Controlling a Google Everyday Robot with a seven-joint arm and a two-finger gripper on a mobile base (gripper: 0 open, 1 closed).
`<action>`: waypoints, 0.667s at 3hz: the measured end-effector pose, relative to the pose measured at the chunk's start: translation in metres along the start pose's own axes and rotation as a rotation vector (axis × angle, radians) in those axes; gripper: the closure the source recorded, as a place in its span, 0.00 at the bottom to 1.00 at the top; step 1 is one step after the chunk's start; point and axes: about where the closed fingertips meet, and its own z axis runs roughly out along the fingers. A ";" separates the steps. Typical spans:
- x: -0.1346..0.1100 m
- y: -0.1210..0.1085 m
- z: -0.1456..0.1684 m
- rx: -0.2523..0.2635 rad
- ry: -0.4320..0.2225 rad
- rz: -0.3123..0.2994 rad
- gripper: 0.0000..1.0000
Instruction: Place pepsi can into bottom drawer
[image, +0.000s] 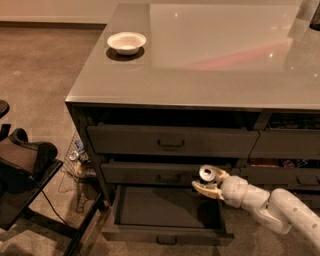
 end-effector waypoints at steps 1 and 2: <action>0.006 0.001 0.002 -0.003 0.002 0.005 1.00; 0.006 0.007 0.012 -0.026 0.007 0.023 1.00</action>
Offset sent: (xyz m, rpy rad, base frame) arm 0.0019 0.0243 -0.0107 0.0117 0.0555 0.0425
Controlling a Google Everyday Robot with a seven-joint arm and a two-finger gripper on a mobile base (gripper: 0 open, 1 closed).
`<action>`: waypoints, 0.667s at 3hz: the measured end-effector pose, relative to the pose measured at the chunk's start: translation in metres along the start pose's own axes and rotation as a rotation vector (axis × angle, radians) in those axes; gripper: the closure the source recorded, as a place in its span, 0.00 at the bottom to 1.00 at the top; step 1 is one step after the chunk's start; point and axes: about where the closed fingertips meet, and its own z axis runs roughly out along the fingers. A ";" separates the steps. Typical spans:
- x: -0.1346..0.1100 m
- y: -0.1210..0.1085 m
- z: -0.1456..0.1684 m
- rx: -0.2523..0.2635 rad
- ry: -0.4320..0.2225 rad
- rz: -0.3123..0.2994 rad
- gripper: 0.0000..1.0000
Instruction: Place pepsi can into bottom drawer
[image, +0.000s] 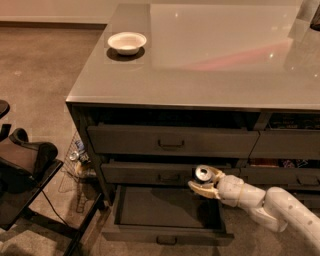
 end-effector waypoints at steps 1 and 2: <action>0.038 0.028 0.032 -0.062 0.025 0.042 1.00; 0.113 0.069 0.078 -0.180 0.048 0.071 1.00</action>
Offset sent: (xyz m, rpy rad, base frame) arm -0.0257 0.1252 -0.1893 0.0036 0.1496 0.2526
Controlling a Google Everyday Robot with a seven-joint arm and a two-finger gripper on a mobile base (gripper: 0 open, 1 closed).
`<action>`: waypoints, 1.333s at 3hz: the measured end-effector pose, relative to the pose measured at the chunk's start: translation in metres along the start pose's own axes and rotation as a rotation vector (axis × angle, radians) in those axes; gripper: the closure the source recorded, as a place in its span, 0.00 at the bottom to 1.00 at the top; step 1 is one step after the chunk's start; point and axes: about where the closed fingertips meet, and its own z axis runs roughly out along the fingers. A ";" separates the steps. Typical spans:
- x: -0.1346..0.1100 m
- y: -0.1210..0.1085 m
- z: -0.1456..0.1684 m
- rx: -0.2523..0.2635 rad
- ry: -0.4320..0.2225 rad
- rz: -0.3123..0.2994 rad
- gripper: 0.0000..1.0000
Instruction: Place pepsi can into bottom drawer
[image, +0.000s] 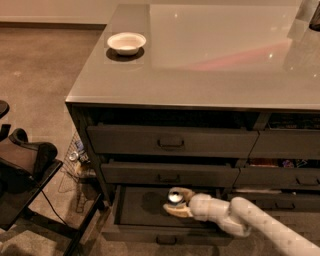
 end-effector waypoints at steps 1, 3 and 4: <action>0.050 0.001 0.039 -0.062 0.011 -0.025 1.00; 0.149 -0.017 0.119 -0.156 0.013 0.027 1.00; 0.187 -0.042 0.128 -0.122 0.037 0.049 1.00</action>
Offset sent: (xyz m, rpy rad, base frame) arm 0.0743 0.0867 -0.1922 -0.0001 0.0219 0.1518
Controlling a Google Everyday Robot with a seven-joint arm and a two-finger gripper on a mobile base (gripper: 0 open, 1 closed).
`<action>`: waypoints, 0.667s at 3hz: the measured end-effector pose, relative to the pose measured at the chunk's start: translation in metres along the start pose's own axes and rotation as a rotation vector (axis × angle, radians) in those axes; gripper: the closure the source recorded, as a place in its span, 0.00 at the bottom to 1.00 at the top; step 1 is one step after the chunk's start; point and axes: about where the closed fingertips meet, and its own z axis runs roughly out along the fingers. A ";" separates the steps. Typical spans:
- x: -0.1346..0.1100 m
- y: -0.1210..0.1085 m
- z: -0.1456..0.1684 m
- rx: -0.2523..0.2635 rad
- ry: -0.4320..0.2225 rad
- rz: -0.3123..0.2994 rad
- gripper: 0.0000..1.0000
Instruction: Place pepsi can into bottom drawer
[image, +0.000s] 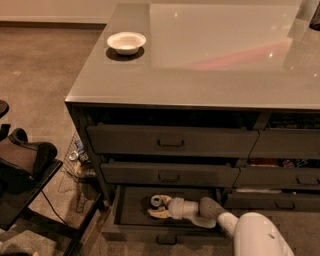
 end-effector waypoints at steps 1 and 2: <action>0.003 -0.014 -0.002 0.022 0.004 -0.009 0.86; 0.003 -0.012 0.001 0.017 0.003 -0.008 0.60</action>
Offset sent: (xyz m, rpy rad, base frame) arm 0.0130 -0.0073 -0.0046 -0.0108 -0.0112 -0.0219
